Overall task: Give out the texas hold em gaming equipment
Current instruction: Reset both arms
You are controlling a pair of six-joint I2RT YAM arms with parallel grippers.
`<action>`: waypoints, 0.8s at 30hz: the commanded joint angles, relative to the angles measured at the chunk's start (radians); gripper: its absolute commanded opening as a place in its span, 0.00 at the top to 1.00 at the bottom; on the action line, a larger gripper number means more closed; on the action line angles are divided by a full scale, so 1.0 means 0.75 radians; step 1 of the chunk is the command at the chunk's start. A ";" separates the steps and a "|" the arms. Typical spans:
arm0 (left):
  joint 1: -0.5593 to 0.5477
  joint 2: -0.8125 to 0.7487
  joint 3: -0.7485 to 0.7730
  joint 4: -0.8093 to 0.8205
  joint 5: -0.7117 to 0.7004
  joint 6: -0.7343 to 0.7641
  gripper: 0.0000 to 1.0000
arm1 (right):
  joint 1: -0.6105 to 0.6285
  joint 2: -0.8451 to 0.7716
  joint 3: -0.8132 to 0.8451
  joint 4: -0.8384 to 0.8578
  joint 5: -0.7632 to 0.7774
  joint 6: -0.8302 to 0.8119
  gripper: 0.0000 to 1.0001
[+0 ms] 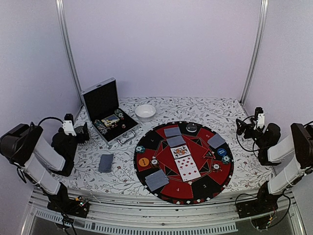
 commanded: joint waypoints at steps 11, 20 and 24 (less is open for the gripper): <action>0.021 0.000 0.104 -0.081 -0.024 -0.012 0.02 | -0.003 0.010 0.026 0.010 -0.051 -0.034 0.01; 0.020 0.001 0.108 -0.093 -0.028 -0.014 0.02 | 0.001 0.014 0.030 0.004 -0.041 -0.035 0.01; 0.020 0.000 0.108 -0.093 -0.029 -0.014 0.02 | 0.034 0.018 0.071 -0.075 0.031 -0.046 0.01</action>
